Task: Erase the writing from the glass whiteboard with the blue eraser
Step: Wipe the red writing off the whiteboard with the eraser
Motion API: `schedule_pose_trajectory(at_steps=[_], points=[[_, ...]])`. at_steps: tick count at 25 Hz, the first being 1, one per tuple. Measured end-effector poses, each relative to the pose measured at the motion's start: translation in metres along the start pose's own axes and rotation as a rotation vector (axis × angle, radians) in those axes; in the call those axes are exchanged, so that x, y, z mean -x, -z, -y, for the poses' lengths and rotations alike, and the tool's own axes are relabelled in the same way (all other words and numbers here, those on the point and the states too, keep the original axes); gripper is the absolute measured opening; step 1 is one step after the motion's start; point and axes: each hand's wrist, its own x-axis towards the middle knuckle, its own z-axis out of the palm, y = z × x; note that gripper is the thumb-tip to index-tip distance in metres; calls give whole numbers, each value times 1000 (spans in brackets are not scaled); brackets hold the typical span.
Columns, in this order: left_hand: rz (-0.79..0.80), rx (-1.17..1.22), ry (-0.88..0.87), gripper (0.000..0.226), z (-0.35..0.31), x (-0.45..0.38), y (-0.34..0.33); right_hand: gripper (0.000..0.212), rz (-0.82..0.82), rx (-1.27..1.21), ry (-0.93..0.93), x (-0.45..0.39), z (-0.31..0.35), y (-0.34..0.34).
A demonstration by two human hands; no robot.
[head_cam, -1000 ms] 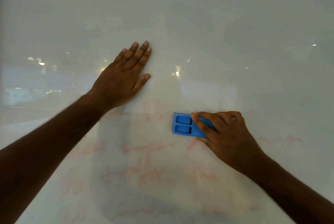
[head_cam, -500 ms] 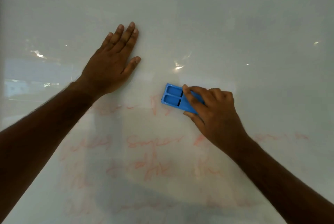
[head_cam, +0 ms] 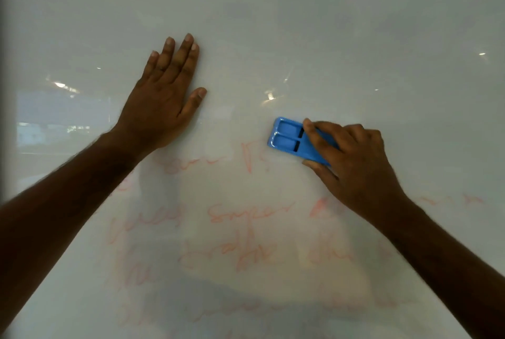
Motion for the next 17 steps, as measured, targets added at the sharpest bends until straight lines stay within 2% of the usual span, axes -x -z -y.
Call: schedule_pose_trajectory(at_steps=[3,7,12,17], points=[[-5,2,-10,73,0,0,0,62,-12,-12,-25,-28,33,-6],[-21,-22,-38,72,5,1,-1,63,17,7,53,-8,62,-8],[-30,-31,-59,72,7,0,-3,56,21,9,154,21,41,3],[-85,-22,-56,71,4,1,-8,59,34,-25,-34,-15,20,5]])
